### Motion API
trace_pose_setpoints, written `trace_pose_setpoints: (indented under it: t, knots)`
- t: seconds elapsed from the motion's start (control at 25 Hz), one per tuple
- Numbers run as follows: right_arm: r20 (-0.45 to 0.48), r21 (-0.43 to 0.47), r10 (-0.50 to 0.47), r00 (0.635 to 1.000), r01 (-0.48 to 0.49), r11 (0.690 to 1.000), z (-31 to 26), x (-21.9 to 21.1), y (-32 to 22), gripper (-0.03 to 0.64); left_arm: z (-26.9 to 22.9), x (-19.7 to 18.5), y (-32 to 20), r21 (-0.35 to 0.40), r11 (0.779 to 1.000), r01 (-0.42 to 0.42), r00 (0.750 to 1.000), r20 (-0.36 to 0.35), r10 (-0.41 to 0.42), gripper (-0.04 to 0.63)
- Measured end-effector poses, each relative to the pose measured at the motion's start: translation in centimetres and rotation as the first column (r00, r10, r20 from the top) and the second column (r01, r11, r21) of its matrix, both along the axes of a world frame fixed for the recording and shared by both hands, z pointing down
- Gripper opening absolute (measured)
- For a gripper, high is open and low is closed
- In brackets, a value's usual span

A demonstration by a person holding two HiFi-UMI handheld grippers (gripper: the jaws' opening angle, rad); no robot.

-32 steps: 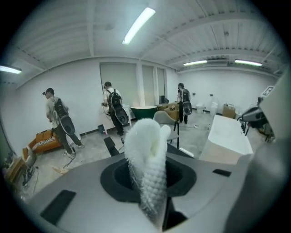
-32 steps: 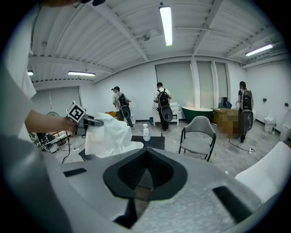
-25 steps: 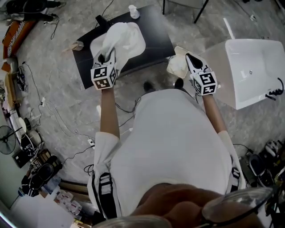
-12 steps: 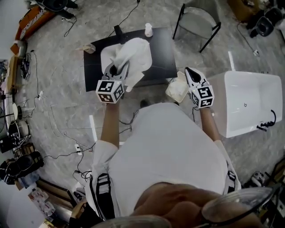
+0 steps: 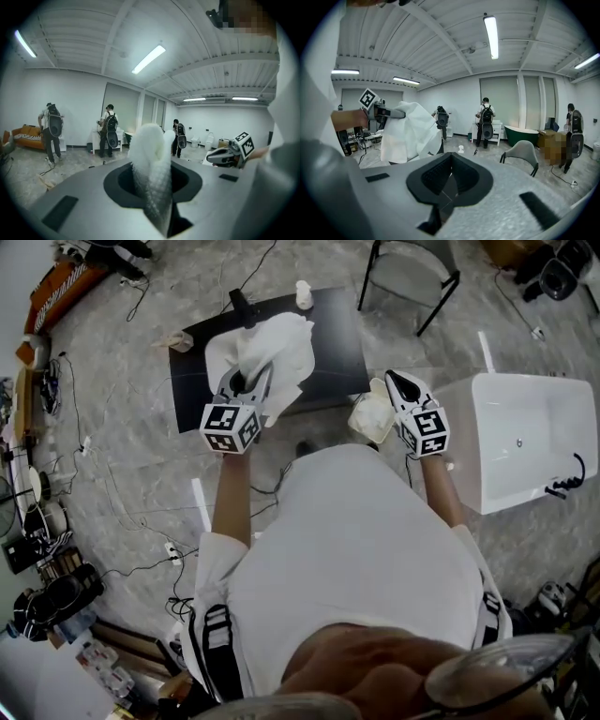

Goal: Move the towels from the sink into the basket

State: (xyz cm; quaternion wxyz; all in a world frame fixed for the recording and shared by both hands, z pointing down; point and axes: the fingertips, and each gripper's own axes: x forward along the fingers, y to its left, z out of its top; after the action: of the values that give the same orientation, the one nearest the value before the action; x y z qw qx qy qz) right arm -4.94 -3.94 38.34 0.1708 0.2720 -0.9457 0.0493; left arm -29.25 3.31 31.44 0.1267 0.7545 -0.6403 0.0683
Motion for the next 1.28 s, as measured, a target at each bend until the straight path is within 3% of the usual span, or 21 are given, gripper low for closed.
trace_pose_setpoints:
  t: [0.24, 0.44, 0.6, 0.88, 1.12, 1.28]
  knots:
    - [0.009, -0.01, 0.089, 0.996, -0.089, 0.996, 1.0, 3.0, -1.5, -0.003, 1.2, 3.0, -3.3, -0.017, 0.995, -0.103, 0.995, 0.007, 0.103, 0.086]
    - [0.002, -0.038, 0.221, 0.975, -0.22, 0.975, 2.1, 8.3, -1.5, -0.003, 2.4, 8.5, -5.9, -0.052, 0.968, -0.244, 0.97, 0.002, 0.244, 0.086]
    - [-0.005, -0.052, 0.311, 0.951, -0.31, 0.949, 2.7, 12.7, -1.4, -0.003, 3.6, 13.7, -8.0, -0.081, 0.937, -0.34, 0.94, -0.01, 0.341, 0.086]
    - [-0.024, -0.067, 0.446, 0.895, -0.446, 0.892, 3.6, 20.4, 0.1, -0.003, 5.2, 23.9, -9.7, -0.103, 0.853, -0.511, 0.86, -0.047, 0.509, 0.087]
    - [-0.043, -0.084, 0.51, 0.859, -0.512, 0.855, 4.5, 25.8, 0.2, -0.003, 6.7, 30.7, -10.6, -0.12, 0.801, -0.587, 0.809, -0.085, 0.581, 0.086]
    - [-0.061, -0.104, 0.513, 0.856, -0.516, 0.85, 5.2, 28.4, 0.3, -0.003, 8.4, 34.3, -10.7, -0.153, 0.78, -0.606, 0.795, -0.101, 0.598, 0.087]
